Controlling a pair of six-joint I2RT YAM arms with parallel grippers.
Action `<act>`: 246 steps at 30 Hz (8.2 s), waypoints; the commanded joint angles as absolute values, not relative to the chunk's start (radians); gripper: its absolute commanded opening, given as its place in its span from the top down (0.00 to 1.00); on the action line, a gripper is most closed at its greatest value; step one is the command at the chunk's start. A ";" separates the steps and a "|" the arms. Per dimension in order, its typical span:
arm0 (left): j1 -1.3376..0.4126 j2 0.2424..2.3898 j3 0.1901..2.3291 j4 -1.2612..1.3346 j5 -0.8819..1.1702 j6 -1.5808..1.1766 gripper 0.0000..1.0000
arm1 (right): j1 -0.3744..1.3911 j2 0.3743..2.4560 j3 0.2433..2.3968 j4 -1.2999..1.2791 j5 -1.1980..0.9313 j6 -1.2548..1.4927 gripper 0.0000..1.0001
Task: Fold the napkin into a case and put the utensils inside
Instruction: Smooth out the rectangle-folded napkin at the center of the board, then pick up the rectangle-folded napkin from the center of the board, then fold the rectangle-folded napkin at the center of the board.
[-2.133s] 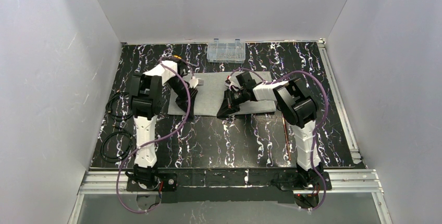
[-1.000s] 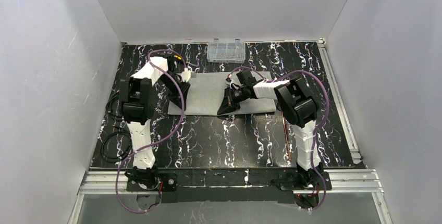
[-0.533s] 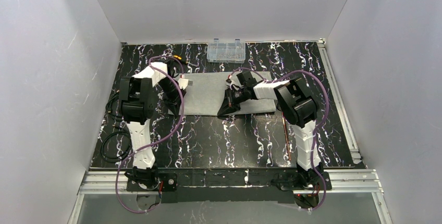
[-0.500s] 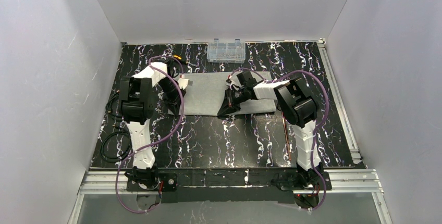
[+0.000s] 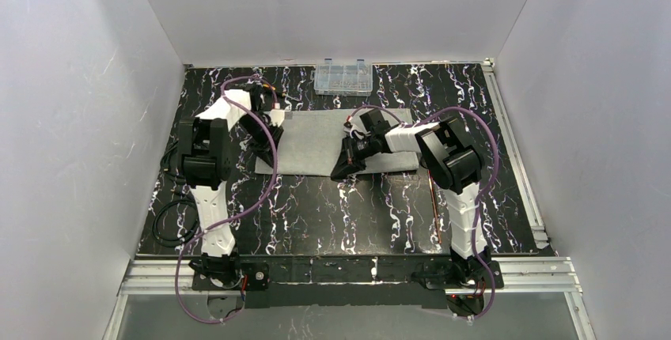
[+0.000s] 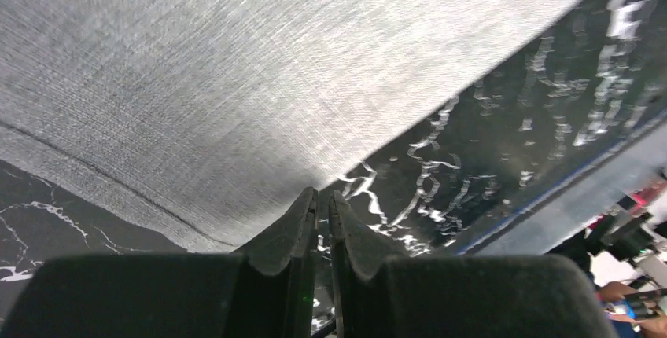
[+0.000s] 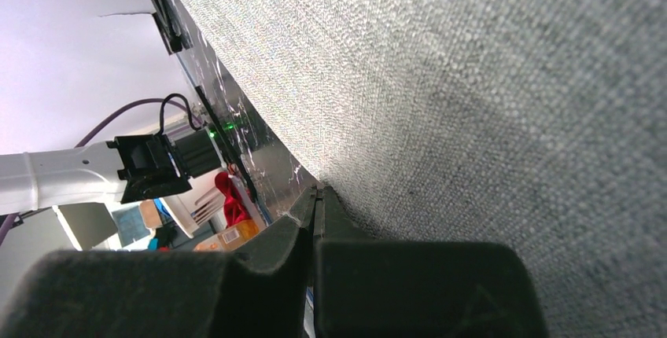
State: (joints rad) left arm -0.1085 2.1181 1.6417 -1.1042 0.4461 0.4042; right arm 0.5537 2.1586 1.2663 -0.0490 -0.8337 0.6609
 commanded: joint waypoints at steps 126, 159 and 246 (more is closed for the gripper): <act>-0.138 2.010 1.526 -0.977 0.189 0.445 0.81 | 0.082 1.948 1.583 -0.550 -0.299 0.304 0.43; -0.109 1.939 1.586 -0.952 0.196 0.450 0.61 | 0.146 2.241 1.658 -0.492 -0.241 0.306 0.54; 0.040 1.627 1.338 -0.797 0.390 0.639 0.58 | 0.668 2.326 2.066 -0.408 -0.090 1.133 0.99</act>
